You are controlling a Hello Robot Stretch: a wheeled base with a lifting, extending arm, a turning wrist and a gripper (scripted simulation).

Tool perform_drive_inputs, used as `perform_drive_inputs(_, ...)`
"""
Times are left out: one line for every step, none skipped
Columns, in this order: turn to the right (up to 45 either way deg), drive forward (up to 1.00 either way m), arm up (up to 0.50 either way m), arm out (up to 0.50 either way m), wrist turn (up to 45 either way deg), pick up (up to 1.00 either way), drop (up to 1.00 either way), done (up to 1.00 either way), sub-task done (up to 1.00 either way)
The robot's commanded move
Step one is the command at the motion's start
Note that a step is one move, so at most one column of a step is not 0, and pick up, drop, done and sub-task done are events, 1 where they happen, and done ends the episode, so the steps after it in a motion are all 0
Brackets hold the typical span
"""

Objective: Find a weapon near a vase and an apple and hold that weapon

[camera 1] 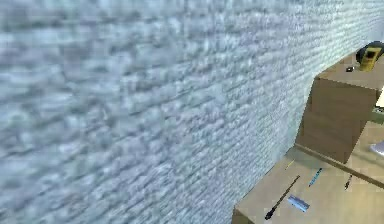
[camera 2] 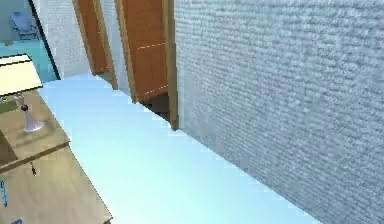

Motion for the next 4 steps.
perform_drive_inputs(45.0, 0.0, 0.0, 0.0, 0.0, 0.0, 0.0, 0.0, 0.0)
perform_drive_inputs(45.0, 0.0, 0.0, 0.0, 0.0, 0.0, 0.0, 0.0, 0.0)
perform_drive_inputs(6.0, 0.0, 0.0, 0.0, 0.0, 0.0, 0.0, 0.0, 0.0)
perform_drive_inputs(0.0, 0.45, 0.0, 0.0, 0.0, 0.0, 0.0, 0.0, 0.0)
